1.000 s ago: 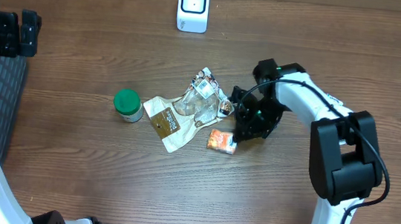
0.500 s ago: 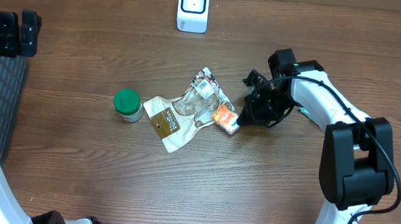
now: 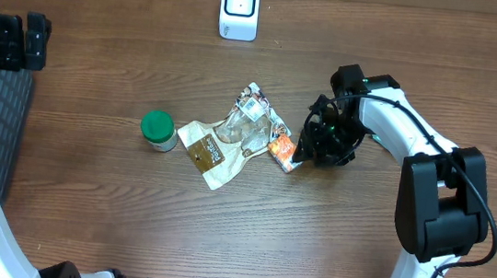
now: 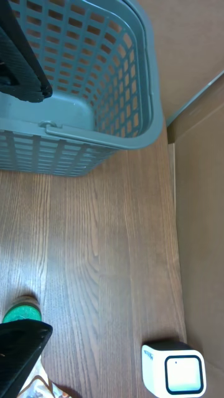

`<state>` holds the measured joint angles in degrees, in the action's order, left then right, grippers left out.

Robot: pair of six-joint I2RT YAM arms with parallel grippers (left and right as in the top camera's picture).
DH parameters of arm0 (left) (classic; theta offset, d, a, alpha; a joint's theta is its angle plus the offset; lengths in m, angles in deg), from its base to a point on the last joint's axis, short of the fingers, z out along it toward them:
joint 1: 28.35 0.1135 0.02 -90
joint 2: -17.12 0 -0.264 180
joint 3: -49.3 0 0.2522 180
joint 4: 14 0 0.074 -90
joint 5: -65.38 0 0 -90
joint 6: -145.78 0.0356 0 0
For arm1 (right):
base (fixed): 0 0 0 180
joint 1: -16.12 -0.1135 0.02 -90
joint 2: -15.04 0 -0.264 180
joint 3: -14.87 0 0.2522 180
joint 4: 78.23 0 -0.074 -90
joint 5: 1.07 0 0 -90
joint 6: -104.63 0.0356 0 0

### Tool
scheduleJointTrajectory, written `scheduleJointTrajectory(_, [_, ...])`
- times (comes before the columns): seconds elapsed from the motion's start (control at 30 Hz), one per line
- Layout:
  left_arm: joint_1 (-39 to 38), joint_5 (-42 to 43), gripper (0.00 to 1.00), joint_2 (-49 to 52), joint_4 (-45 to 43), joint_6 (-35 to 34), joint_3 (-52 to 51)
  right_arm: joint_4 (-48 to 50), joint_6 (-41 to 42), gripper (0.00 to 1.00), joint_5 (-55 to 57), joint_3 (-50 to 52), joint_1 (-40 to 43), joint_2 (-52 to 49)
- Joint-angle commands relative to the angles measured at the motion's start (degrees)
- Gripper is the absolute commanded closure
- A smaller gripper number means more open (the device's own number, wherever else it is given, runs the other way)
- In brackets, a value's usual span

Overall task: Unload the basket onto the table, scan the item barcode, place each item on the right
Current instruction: 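Grasp the small orange tissue pack beside the bag with the right gripper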

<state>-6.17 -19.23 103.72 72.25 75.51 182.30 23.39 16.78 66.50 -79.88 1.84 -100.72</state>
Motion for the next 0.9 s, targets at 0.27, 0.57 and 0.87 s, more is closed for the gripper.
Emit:
scheduleJointTrajectory(0.27, [0.31, 0.17, 0.0, -0.02, -0.07, 0.85, 0.15, 3.56, -15.13, 0.48, 0.17, 0.39, -0.22, 1.64])
scheduleJointTrajectory(0.57, [0.31, 0.17, 0.01, -0.02, -0.07, 0.85, 0.15, 11.39, -16.65, 0.55, -4.87, 7.04, -0.22, 1.64])
scheduleJointTrajectory(0.87, [0.31, 0.17, 0.0, -0.02, -0.07, 0.85, 0.15, 15.28, -15.47, 0.96, -7.04, 9.86, -0.2, 1.64])
